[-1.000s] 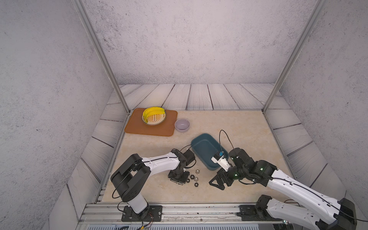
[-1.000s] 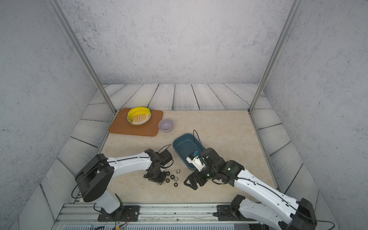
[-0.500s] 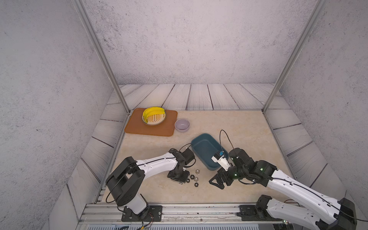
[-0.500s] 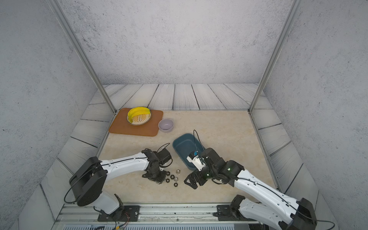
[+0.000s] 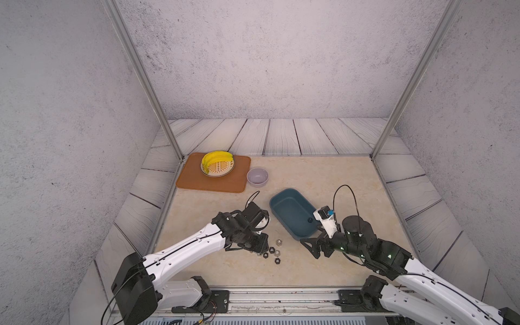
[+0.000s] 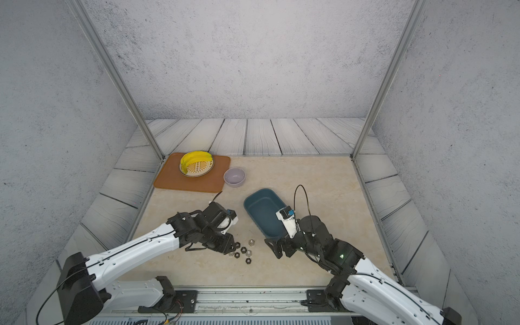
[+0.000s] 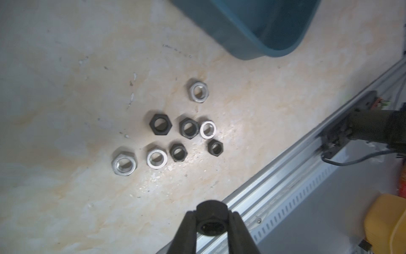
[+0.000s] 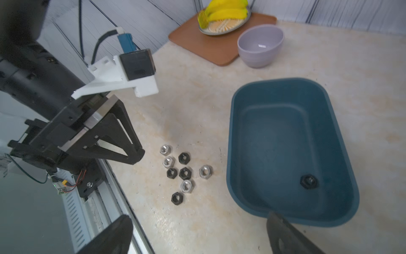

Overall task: Put the nuts on the desktop into the storage box
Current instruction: Pick up the nut from the center of the board.

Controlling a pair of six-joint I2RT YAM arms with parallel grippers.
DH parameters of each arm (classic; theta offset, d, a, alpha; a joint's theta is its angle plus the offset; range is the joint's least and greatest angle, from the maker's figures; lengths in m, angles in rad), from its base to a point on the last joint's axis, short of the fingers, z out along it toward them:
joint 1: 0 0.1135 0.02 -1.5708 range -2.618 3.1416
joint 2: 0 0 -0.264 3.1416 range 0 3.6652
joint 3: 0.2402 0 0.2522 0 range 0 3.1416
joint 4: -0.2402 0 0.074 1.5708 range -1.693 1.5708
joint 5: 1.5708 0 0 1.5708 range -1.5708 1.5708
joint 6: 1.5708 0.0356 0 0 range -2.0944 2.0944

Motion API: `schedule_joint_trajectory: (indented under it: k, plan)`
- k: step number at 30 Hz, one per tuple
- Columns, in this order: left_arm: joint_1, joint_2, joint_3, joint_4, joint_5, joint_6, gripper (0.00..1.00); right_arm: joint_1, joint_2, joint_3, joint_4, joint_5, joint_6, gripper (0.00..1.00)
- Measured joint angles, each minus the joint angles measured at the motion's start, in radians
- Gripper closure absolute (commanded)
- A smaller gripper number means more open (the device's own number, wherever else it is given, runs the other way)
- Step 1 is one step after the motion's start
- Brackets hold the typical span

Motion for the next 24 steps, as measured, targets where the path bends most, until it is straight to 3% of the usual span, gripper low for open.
schedule_joint_trajectory:
  k: [9, 12, 24]
  plan:
    - [0.003, -0.142, -0.023, 0.165, 0.191, -0.077, 0.85, 0.003, -0.086, -0.133, 0.253, -0.208, -0.242, 0.01]
    - [0.003, -0.156, -0.034, 0.229, 0.259, -0.111, 0.85, 0.008, -0.086, -0.153, 0.327, -0.278, -0.301, 0.07]
    - [0.006, -0.143, -0.066, 0.511, 0.491, -0.250, 0.90, 0.077, -0.069, -0.192, 0.570, -0.387, -0.396, 0.10]
